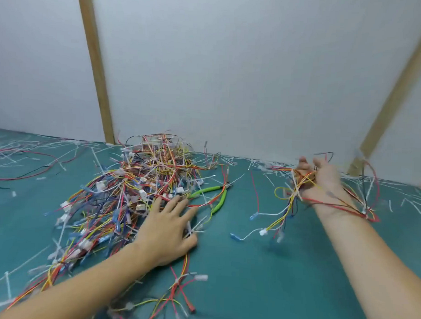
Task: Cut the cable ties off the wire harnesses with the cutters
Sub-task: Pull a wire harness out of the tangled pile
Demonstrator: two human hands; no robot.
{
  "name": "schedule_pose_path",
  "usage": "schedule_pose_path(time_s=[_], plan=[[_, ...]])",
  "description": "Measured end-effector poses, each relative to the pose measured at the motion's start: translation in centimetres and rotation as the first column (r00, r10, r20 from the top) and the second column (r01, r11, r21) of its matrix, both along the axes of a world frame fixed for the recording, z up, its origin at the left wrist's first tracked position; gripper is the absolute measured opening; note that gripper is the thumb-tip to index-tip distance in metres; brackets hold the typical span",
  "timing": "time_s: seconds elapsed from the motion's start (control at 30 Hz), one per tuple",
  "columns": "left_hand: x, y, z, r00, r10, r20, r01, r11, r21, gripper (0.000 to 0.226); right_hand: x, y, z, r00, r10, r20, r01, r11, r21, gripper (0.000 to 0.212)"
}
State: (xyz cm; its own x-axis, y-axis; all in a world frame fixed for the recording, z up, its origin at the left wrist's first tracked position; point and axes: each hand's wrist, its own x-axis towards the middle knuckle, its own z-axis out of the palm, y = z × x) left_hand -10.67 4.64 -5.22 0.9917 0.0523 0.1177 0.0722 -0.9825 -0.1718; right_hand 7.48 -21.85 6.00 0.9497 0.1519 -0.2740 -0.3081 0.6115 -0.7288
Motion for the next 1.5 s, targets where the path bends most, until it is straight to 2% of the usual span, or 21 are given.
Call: schedule_pose_path(time_s=[0.2,0.3,0.37,0.4,0.47,0.5,0.6,0.67,0.73,0.83,0.93,1.03,1.13,1.17,1.23,1.27,1.33,1.4,1.43,1.47,1.5], plan=[[0.4,5.7,0.2,0.998,-0.035,0.043,0.036,0.999,-0.008,0.069,1.9,-5.0,-4.5,0.994,-0.029,-0.11,0.024,0.999,-0.043,0.044],[0.5,7.7,1.9,0.999,-0.034,-0.033,0.034,0.999,-0.017,0.077,1.9,-6.0,-4.5,0.99,-0.046,-0.133,0.056,0.996,0.068,0.046],[0.4,7.8,3.5,0.993,0.0,-0.122,-0.014,0.993,-0.114,0.084,1.9,-6.2,-4.4,0.99,-0.064,-0.129,0.082,0.987,0.137,0.045],[0.3,7.2,4.7,0.985,0.021,-0.171,-0.064,0.967,-0.248,0.093,1.9,-6.3,-4.4,0.99,-0.07,-0.124,0.089,0.984,0.156,0.045],[0.5,4.6,6.9,0.984,-0.01,-0.179,-0.084,0.856,-0.511,0.107,2.0,-6.2,-4.5,0.99,-0.073,-0.121,0.094,0.979,0.18,0.046],[0.7,2.5,7.8,0.994,-0.048,-0.102,-0.019,0.819,-0.573,0.105,1.9,-6.0,-4.6,0.99,-0.071,-0.125,0.094,0.978,0.188,0.046],[2.0,-5.4,7.9,0.975,-0.087,0.202,0.199,0.742,-0.641,0.064,1.2,-4.9,-4.7,0.988,-0.053,-0.147,0.086,0.969,0.23,0.047],[3.1,-10.6,6.9,0.992,-0.116,0.056,0.114,0.599,-0.793,0.049,0.8,-4.1,-4.7,0.986,-0.028,-0.164,0.069,0.966,0.25,0.048],[4.0,-14.7,5.4,0.958,-0.254,-0.132,-0.002,0.456,-0.89,0.046,0.4,-3.6,-4.7,0.984,-0.022,-0.177,0.068,0.963,0.259,0.05],[5.0,-17.7,4.0,0.959,-0.263,-0.106,-0.056,0.189,-0.98,0.024,0.4,-3.3,-5.1,0.985,-0.029,-0.169,0.07,0.968,0.241,0.05],[5.9,-17.4,4.1,0.975,-0.21,-0.07,-0.056,0.072,-0.996,0.019,0.4,-4.7,-5.8,0.989,0.088,-0.119,-0.088,0.996,0.003,0.051],[7.3,-14.6,5.1,0.996,-0.08,0.043,0.041,-0.022,-0.999,0.019,0.0,-7.4,-7.2,0.945,0.328,-0.003,-0.312,0.898,-0.311,0.056],[8.4,-11.7,4.9,0.978,0.127,0.166,0.158,0.07,-0.985,0.019,-0.3,-10.4,-8.6,0.842,0.534,0.078,-0.427,0.748,-0.507,0.07],[8.5,-10.9,4.4,0.973,0.127,0.19,0.173,0.137,-0.975,0.019,-0.4,-11.4,-8.7,0.786,0.614,0.076,-0.481,0.684,-0.548,0.067],[8.1,-9.9,2.7,0.99,-0.036,0.135,0.139,0.298,-0.944,0.019,-0.3,-13.6,-8.7,0.726,0.685,0.053,-0.5,0.58,-0.643,0.045],[7.8,-9.7,1.9,0.986,-0.16,0.047,0.103,0.363,-0.926,0.018,-0.2,-14.3,-8.6,0.782,0.62,0.068,-0.399,0.581,-0.709,0.031],[7.2,-9.6,1.7,0.952,-0.298,-0.062,0.072,0.418,-0.905,0.033,0.1,-15.1,-8.9,0.945,0.28,0.17,-0.038,0.609,-0.792,0.025],[7.6,-9.2,2.6,0.986,-0.165,0.009,0.065,0.34,-0.938,0.059,0.2,-14.8,-9.3,0.922,-0.035,0.386,0.355,0.475,-0.805,0.027],[8.2,-8.8,2.8,0.997,-0.014,0.077,0.077,0.375,-0.924,0.063,0.0,-14.6,-9.4,0.864,-0.061,0.5,0.486,0.362,-0.796,0.025],[8.8,-8.2,2.7,0.978,0.139,0.158,0.059,0.541,-0.839,0.06,-0.3,-14.2,-9.6,0.81,-0.029,0.586,0.571,0.267,-0.776,0.023],[9.3,-7.7,2.5,0.947,0.236,0.219,-0.045,0.772,-0.634,0.052,-0.7,-13.8,-9.7,0.758,0.013,0.653,0.637,0.206,-0.743,0.021]])
